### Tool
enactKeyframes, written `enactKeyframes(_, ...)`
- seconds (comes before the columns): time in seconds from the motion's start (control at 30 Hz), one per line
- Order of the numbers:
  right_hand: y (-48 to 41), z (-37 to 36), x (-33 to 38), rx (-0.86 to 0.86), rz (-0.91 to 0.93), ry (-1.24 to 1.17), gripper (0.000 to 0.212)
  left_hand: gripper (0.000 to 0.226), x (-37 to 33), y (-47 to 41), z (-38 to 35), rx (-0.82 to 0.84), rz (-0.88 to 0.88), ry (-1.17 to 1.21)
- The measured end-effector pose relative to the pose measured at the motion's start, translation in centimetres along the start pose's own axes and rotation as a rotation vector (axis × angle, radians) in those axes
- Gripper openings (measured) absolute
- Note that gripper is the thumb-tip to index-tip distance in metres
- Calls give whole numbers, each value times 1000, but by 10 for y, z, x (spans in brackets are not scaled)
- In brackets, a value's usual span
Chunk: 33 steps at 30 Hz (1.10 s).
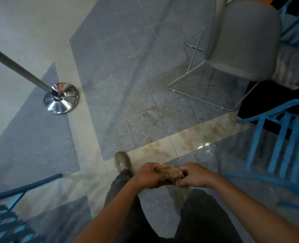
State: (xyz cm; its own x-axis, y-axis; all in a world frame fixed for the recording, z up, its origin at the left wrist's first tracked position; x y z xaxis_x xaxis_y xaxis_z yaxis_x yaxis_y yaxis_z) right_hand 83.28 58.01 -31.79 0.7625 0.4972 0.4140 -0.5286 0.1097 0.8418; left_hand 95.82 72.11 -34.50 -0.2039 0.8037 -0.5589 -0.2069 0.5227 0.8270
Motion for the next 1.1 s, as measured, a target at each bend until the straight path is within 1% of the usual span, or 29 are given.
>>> enactKeyframes(0.1, -43, -4, 12, -19, -65, -68, 17, 24, 8, -47, 38, 106, -3, -90)
enactKeyframes(0.17, -77, -10, 23, -10, -91, -97, 20, 18, 16, -80, 62, 183, -9, -176)
enactKeyframes(0.23, -101, -11, 32, -8, -100, -99, 17, 15, 14, -105, 78, 244, -24, -259)
enactKeyframes(0.3, -146, -16, 35, -6, -100, -80, 13, 15, 21, -140, 97, 300, -25, -326)
enactKeyframes(0.37, -191, -15, 33, -20, -92, -50, 19, 9, 29, -177, 114, 320, -1, -342)
enactKeyframes(0.47, -268, -20, 18, -64, -69, -37, 22, 15, 50, -247, 133, 288, 20, -373)
enactKeyframes(0.57, -342, -18, -5, -149, -53, 9, 24, 15, 66, -316, 145, 220, -4, -437)
enactKeyframes(0.67, -414, -16, -27, -239, -18, 41, 18, 15, 87, -383, 156, 135, -36, -422)
enactKeyframes(0.77, -476, -9, -45, -366, 7, 60, 10, 15, 97, -442, 173, 13, -111, -430)
enactKeyframes(0.83, -507, -4, -54, -439, 28, 66, 11, 14, 101, -470, 180, -65, -182, -481)
enactKeyframes(0.87, -520, -5, -59, -449, 44, 77, 12, 14, 104, -479, 181, -94, -212, -516)
enactKeyframes(0.9, -531, -7, -64, -438, 59, 102, 16, 12, 110, -487, 178, -114, -242, -551)
enactKeyframes(0.97, -548, -17, -82, -399, 82, 171, 31, 14, 132, -500, 163, -118, -288, -670)
enactKeyframes(1.03, -558, -25, -108, -380, 84, 227, 46, 23, 166, -510, 141, -47, -246, -821)
enactKeyframes(1.07, -561, -28, -123, -378, 77, 249, 51, 26, 184, -516, 132, -18, -213, -857)
enactKeyframes(1.1, -563, -31, -137, -383, 66, 266, 53, 30, 198, -522, 127, -23, -188, -841)
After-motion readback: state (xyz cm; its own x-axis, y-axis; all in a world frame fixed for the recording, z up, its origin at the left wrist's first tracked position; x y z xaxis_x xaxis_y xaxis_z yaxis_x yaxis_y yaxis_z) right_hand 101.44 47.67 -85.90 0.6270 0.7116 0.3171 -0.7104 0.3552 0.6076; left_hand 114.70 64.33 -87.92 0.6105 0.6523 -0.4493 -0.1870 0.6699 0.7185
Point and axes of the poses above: each hand's wrist, its own y-axis away from the middle knuckle, its own z-axis out of the back of the hand, x = y × z, the point moved 8 cm from there along -y, towards the middle knuckle, and after that the axes turned 9 degrees about y, right-handed, at the moved point
